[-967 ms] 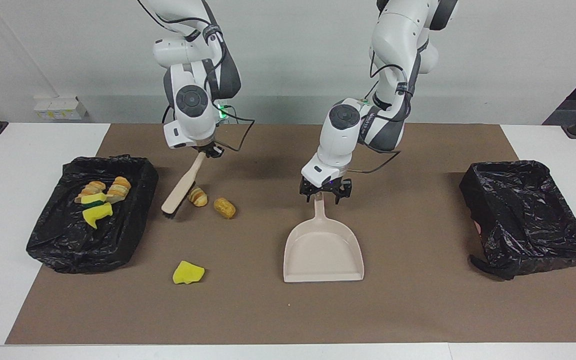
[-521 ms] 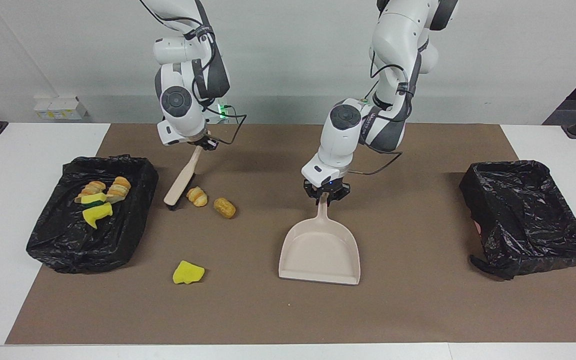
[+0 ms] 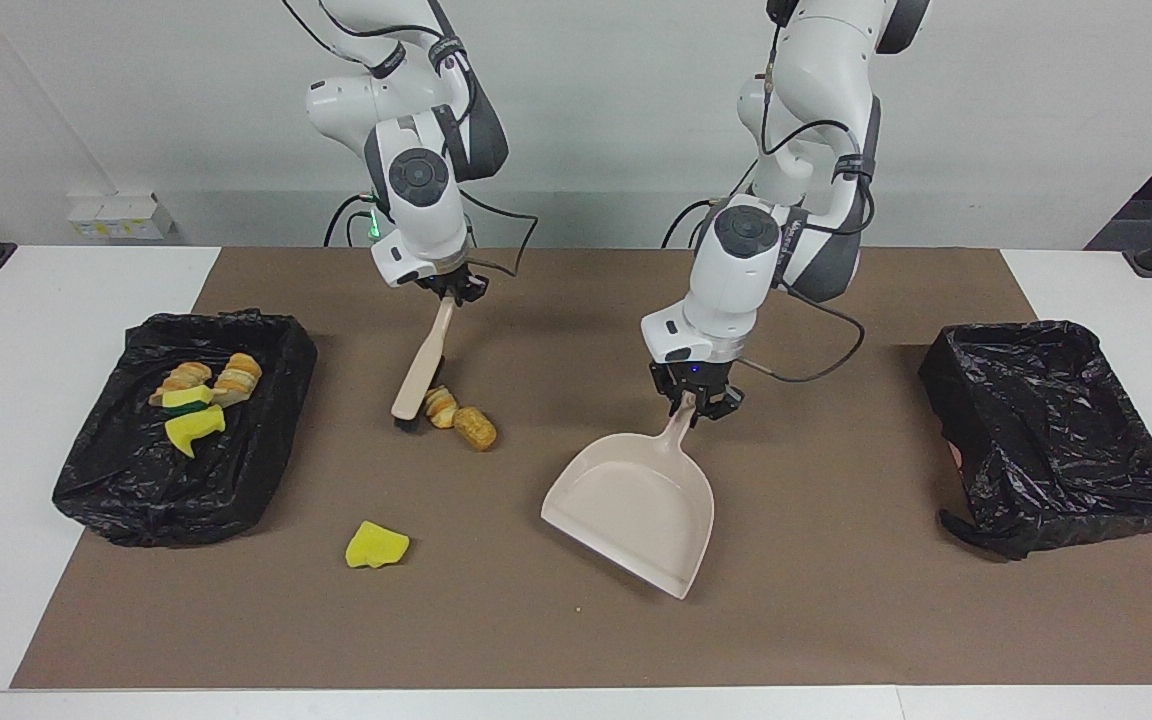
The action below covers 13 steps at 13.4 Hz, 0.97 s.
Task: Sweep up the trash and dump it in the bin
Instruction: 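Sweep the bread and sponge scraps toward the dustpan with the right gripper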
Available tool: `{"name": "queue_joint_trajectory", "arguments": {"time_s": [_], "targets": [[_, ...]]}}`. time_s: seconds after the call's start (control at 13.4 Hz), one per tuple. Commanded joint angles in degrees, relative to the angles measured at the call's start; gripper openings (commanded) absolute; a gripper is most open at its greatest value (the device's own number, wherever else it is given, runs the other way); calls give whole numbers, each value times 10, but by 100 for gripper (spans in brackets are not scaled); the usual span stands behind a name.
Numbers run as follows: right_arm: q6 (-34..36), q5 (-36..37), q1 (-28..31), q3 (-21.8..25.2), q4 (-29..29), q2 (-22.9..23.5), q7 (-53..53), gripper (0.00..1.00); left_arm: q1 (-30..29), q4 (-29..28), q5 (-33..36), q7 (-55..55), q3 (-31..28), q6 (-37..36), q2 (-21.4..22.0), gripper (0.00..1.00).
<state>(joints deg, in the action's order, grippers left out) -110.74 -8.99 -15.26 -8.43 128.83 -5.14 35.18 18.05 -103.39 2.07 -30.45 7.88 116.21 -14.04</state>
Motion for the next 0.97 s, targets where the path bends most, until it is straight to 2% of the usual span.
{"name": "queue_joint_trajectory", "arguments": {"time_s": [0.0, 0.15, 0.45, 0.67, 0.89], "targets": [[45, -2, -7, -1, -77, 44, -2, 0, -9, -8, 7, -123, 2, -58, 27, 0], [101, 33, -7, -1, -154, 80, -3, 0, -4, -29, 8, -141, 3, -55, 39, 0], [105, 86, 18, 3, -223, 124, -25, 0, 18, -126, 8, -133, 4, 49, 74, 0], [108, 128, 87, 3, -272, 163, -129, 0, 24, -132, 7, -111, 6, 51, 78, 0], [105, 151, 134, 4, -292, 182, -242, 0, 31, -151, 7, -111, 6, 54, 89, 0]]}}
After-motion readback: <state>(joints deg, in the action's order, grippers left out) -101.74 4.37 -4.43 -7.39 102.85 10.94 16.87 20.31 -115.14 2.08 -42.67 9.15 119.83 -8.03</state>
